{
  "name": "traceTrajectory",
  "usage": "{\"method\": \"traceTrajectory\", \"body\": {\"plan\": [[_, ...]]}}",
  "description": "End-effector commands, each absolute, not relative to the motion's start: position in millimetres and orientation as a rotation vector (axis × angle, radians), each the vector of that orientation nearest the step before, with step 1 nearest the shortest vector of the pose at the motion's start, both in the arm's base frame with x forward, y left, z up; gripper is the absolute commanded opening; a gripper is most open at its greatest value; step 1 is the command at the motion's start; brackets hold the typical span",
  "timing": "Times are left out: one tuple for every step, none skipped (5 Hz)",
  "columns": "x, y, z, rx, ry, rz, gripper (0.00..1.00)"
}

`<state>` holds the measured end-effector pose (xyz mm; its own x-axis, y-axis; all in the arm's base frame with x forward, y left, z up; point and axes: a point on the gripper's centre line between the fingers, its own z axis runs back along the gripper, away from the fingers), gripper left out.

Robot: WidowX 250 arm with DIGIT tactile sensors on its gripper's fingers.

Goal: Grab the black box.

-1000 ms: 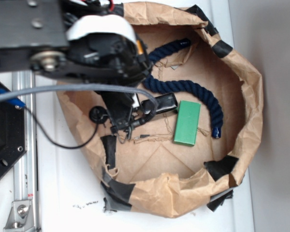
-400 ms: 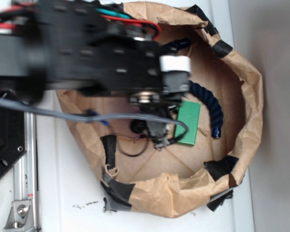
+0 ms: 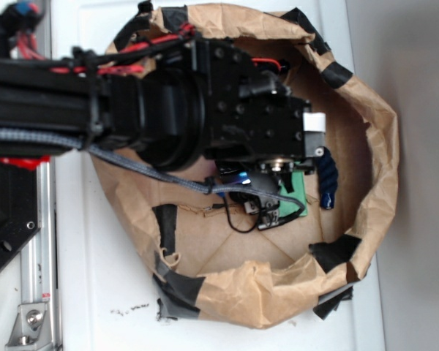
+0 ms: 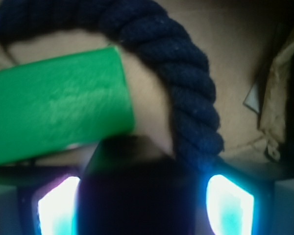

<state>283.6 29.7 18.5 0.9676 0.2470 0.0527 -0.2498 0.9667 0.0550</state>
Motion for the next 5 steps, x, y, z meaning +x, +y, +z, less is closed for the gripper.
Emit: {"method": "traceTrajectory", "body": {"plan": [[272.8, 30.3, 59.6, 0.032, -0.164, 0.300, 0.00], [262.9, 40.9, 106.3, 0.048, -0.265, 0.248, 0.00], [253.9, 44.1, 135.4, 0.057, -0.308, 0.232, 0.00], [250.2, 34.2, 149.3, 0.063, -0.296, 0.213, 0.00], [250.7, 28.8, 145.7, 0.074, -0.260, 0.205, 0.00]]}}
